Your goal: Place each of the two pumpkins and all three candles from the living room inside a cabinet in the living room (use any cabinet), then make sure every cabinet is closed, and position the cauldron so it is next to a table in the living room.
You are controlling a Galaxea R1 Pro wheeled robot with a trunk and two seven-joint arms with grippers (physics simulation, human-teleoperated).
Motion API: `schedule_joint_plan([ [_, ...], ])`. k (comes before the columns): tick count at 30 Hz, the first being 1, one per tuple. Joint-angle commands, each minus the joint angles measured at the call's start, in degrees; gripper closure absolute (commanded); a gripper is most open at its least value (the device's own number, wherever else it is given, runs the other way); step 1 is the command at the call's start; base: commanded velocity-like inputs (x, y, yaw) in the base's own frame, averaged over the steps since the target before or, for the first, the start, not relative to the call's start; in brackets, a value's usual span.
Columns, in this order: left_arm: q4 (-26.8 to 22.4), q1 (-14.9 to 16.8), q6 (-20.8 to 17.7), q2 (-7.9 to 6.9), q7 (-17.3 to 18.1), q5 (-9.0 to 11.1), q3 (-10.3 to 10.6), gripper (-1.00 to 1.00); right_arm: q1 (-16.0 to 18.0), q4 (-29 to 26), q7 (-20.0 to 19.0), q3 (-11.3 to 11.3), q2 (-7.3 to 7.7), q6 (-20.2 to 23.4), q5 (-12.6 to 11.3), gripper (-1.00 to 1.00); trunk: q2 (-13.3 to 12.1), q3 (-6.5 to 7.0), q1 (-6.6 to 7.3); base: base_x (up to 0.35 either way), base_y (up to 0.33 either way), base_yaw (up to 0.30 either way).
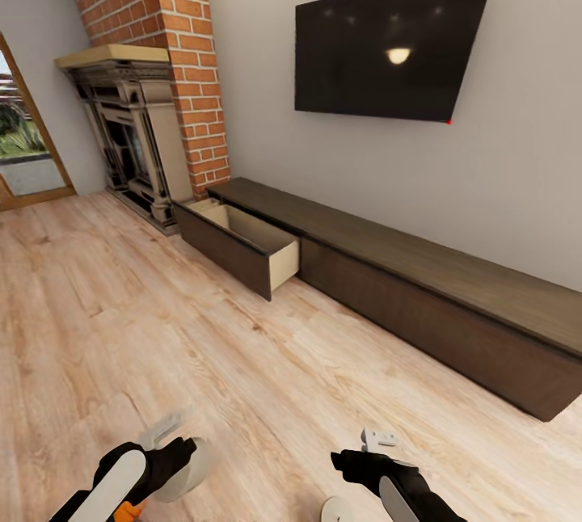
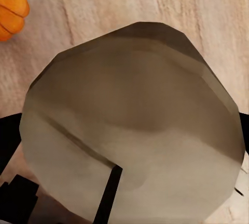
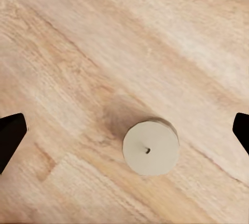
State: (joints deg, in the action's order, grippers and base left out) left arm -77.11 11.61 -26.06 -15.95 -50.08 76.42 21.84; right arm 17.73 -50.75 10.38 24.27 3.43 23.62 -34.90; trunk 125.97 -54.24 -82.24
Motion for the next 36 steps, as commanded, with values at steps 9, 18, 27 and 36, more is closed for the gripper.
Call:
schedule_joint_plan([
  [9,-0.36,0.07,-0.22,-0.04,-0.23,0.13,0.13,1.0,0.04,-0.13,0.51,0.17,0.08,0.11,-0.66,-1.0,0.03,-0.05,0.01,0.0,0.0,0.245],
  [18,-0.41,0.07,-0.22,0.8,-0.28,-0.47,0.14,1.0,0.04,-0.17,0.46,0.17,0.1,0.11,-0.65,-1.0,0.03,-0.05,0.01,0.095,-0.011,0.025],
  [27,-0.41,0.07,-0.22,0.91,-0.28,-0.42,0.14,1.0,0.03,-0.22,0.4,0.21,0.2,0.06,-0.6,-1.0,0.03,-0.05,0.01,0.037,-0.009,0.0],
  [36,-0.41,0.07,-0.22,0.92,-0.28,-0.45,0.19,1.0,0.04,-0.22,0.26,0.25,0.17,0.02,-0.61,-1.0,0.03,-0.05,0.01,0.056,0.0,0.0],
])
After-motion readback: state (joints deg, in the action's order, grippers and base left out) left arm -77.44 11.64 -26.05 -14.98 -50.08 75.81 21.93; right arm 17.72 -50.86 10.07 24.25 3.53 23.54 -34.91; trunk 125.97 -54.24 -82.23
